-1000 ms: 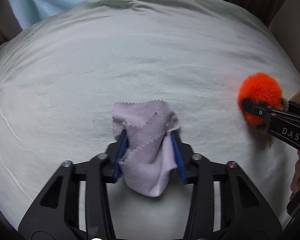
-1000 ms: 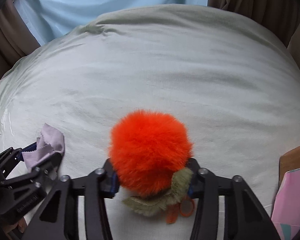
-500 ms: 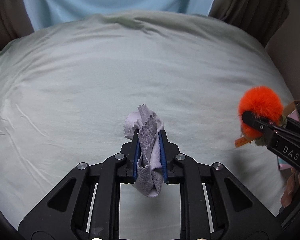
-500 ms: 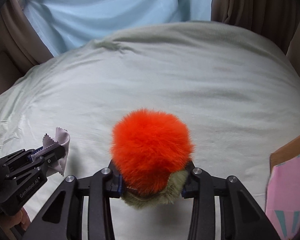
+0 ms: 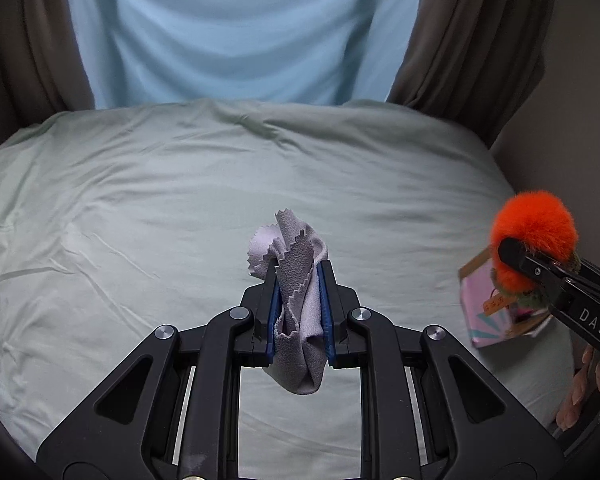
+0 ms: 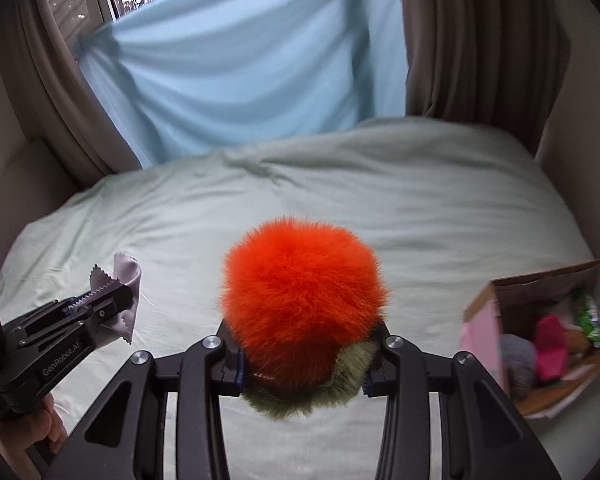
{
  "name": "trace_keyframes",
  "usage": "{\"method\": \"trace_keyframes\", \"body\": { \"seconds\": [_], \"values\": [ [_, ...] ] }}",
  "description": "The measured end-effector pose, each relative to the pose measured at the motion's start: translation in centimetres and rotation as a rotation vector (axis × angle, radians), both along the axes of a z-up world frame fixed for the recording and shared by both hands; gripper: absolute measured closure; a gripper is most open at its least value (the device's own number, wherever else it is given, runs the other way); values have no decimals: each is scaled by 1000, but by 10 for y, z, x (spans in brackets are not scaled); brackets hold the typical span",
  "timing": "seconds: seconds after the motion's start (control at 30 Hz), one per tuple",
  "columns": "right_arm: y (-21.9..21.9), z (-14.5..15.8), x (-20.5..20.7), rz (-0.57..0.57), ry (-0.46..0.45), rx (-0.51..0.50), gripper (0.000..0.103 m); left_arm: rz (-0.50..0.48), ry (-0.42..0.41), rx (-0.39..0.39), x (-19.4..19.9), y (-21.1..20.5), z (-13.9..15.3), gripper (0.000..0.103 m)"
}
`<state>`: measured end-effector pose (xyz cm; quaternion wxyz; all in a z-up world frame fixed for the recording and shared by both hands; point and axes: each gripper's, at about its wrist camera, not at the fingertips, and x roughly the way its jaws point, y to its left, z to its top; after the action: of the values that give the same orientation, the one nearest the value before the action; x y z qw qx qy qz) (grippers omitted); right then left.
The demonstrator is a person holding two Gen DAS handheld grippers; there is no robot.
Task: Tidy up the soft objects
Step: 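Carry the lilac sock and orange pompom over the box and release both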
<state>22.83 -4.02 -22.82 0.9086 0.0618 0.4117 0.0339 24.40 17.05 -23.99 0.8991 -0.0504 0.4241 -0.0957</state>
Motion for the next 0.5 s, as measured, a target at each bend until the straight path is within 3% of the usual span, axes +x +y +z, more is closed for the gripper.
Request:
{"method": "trace_keyframes", "body": {
  "seconds": [0.13, 0.27, 0.5],
  "values": [
    [-15, 41, -30, -9, -21, -12, 66, -11, -23, -29, -24, -19, 36, 88],
    [-42, 64, -51, -33, -32, -19, 66, -38, -42, -44, -40, -48, 61, 88],
    [-120, 97, -90, -70, -44, -11, 66, -90, -95, -43, -58, -136, 109, 88]
  ]
}}
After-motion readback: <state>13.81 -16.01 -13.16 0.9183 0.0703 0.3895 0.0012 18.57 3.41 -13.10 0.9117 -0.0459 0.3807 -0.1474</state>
